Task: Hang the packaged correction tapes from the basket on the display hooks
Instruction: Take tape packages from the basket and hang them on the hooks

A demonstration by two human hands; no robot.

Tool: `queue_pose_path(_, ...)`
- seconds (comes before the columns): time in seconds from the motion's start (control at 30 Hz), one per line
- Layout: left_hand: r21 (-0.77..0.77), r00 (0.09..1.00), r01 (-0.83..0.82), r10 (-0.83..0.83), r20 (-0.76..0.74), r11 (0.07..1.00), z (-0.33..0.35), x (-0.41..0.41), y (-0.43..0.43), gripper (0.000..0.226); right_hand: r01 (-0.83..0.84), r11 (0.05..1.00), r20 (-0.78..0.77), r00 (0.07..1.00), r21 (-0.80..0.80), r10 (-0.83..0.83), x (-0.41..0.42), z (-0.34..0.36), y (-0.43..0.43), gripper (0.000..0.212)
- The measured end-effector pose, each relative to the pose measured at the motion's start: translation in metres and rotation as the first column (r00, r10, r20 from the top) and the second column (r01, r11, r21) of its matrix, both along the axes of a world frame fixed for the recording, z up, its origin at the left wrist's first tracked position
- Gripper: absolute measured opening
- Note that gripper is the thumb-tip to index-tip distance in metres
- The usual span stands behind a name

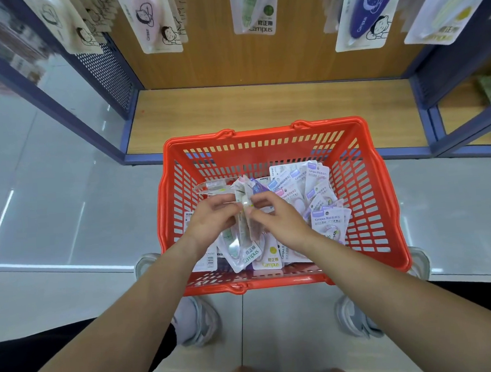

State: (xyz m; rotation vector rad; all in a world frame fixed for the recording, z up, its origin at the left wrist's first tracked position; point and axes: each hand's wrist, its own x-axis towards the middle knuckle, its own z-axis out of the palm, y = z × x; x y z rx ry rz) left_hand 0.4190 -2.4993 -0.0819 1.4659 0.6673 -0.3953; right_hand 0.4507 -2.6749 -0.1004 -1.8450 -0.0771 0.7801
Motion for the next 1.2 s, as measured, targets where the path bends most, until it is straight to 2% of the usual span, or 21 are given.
queue_pose_path(0.13,0.016,0.993,0.110,-0.111,0.051,0.994,0.005,-0.001,0.001,0.026,0.042,0.999,-0.052,0.998,0.000,-0.042,0.005,0.002,-0.004,0.049)
queue_pose_path(0.23,0.047,0.988,0.140,-0.143,0.052,0.989,0.003,0.000,-0.003,0.028,0.092,0.994,-0.056,0.994,-0.051,-0.095,0.009,-0.007,-0.008,0.047)
queue_pose_path(0.33,0.215,0.978,0.195,-0.205,0.027,0.957,-0.006,0.001,-0.005,0.025,0.138,0.986,-0.086,0.986,-0.090,-0.146,0.011,-0.015,-0.015,0.047)
queue_pose_path(0.43,0.481,0.966,0.247,-0.251,-0.057,0.841,-0.024,-0.005,0.006,0.030,0.219,0.973,-0.093,0.970,-0.079,-0.225,0.016,-0.018,-0.026,0.047)
queue_pose_path(0.5,0.642,0.937,0.343,-0.302,-0.178,0.686,-0.035,-0.010,0.014,0.049,0.256,0.964,-0.097,0.960,-0.071,-0.263,0.020,-0.019,-0.032,0.046)
queue_pose_path(0.53,0.674,0.919,0.388,-0.322,-0.228,0.629,-0.040,-0.013,0.017,0.060,0.264,0.962,-0.105,0.957,-0.064,-0.270,0.021,-0.019,-0.035,0.046)
queue_pose_path(0.6,0.676,0.895,0.441,-0.342,-0.286,0.590,-0.046,-0.016,0.017,0.075,0.267,0.962,-0.119,0.955,-0.050,-0.271,0.023,-0.019,-0.037,0.046)
queue_pose_path(0.77,0.730,0.862,0.496,-0.368,-0.348,0.470,-0.048,-0.012,0.020,0.084,0.251,0.967,-0.132,0.958,-0.046,-0.255,0.024,-0.021,-0.039,0.046)
queue_pose_path(0.8,0.730,0.865,0.490,-0.365,-0.343,0.476,-0.043,-0.010,0.021,0.081,0.251,0.967,-0.132,0.958,-0.043,-0.255,0.025,-0.020,-0.040,0.045)
queue_pose_path(0.83,0.705,0.874,0.479,-0.363,-0.324,0.523,-0.040,-0.008,0.023,0.076,0.252,0.967,-0.137,0.957,-0.036,-0.255,0.026,-0.019,-0.041,0.044)
queue_pose_path(0.9,0.607,0.914,0.402,-0.335,-0.228,0.685,-0.032,-0.004,0.024,0.060,0.235,0.972,-0.161,0.959,-0.009,-0.233,0.029,-0.016,-0.043,0.042)
queue_pose_path(0.97,0.529,0.955,0.292,-0.270,-0.121,0.797,-0.023,0.000,0.022,0.051,0.186,0.982,-0.189,0.966,0.021,-0.179,0.032,-0.011,-0.045,0.040)
queue_pose_path(1.1,0.389,0.989,0.114,-0.143,0.046,0.914,-0.008,0.007,0.017,0.052,0.102,0.989,-0.261,0.963,0.107,-0.071,0.033,0.000,-0.042,0.036)
queue_pose_path(1.2,0.310,0.990,0.100,-0.125,0.065,0.946,0.002,0.011,0.013,0.051,0.121,0.982,-0.279,0.957,0.145,-0.077,0.030,-0.002,-0.040,0.035)
